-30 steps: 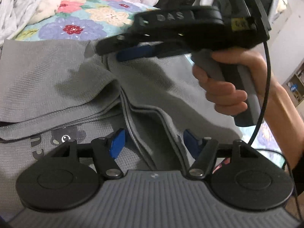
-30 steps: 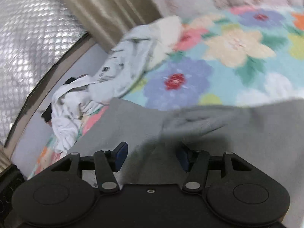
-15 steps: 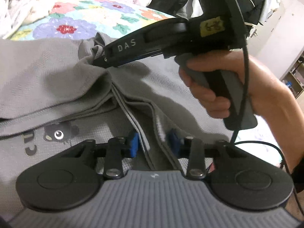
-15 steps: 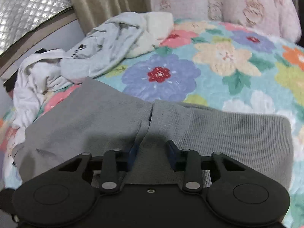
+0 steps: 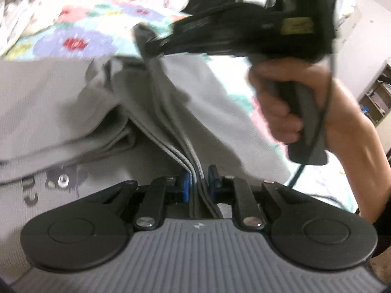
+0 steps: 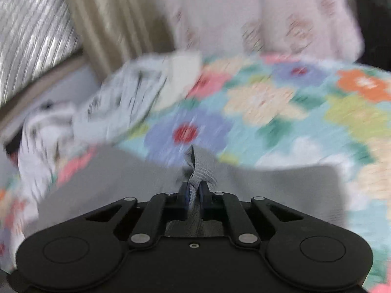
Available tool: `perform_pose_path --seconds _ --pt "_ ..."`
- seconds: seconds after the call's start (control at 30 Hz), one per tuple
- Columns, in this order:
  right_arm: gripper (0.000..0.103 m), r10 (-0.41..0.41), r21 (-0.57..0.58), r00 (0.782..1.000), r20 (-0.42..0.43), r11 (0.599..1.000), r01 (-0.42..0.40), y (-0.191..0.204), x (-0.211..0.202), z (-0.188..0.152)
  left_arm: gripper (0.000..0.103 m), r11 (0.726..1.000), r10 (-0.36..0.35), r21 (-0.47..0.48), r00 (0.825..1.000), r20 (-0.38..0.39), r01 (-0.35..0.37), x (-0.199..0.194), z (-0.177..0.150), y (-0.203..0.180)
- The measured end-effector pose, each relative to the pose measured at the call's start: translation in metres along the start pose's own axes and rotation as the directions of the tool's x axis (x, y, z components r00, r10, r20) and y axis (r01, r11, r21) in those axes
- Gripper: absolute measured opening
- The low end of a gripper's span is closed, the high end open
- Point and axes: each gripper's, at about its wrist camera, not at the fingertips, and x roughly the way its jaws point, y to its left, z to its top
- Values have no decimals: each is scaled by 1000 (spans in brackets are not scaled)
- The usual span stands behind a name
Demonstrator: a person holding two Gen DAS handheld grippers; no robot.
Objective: Fold clothes
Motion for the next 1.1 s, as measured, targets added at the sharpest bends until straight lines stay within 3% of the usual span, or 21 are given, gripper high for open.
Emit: perform_pose_path --seconds 0.1,0.17,0.3,0.4,0.5,0.57,0.63,0.8,0.87,1.03,1.1 --pt "10 -34 29 994 107 999 31 -10 -39 11 14 999 -33 -10 999 17 33 -3 8 1" --pt "10 -29 41 992 125 999 24 -17 -47 17 14 999 -9 -40 1000 -6 9 2 8 9" --pt "11 90 45 994 63 995 -93 -20 -16 11 14 993 8 -117 998 -60 -15 10 4 28" --pt "14 110 9 992 -59 994 -110 -7 13 -2 14 989 -10 -148 997 -77 -2 9 -3 30" --pt "21 102 -20 991 -90 994 -105 5 21 -6 14 984 -24 -179 996 -83 8 4 -9 32" --pt "39 104 -45 989 -102 993 -109 13 22 -6 14 980 -33 -199 996 -86 15 1 -13 33" --pt "47 83 -98 989 -125 991 -96 23 23 -9 20 976 -49 -217 995 -92 28 -1 -15 37" --pt "53 5 -231 974 -228 971 -59 41 30 -21 24 984 -64 -172 995 -82 49 2 -17 31" --pt "60 -27 -279 964 -265 959 -50 47 30 -26 11 991 -62 -119 996 -69 54 0 -18 24" --pt "71 -115 -394 936 -333 919 -27 62 28 -37 8 994 -83 -82 995 -50 79 -6 -26 15" --pt "72 -156 -434 924 -349 901 -12 67 34 -43 8 993 -82 -84 996 -46 78 -7 -27 14"
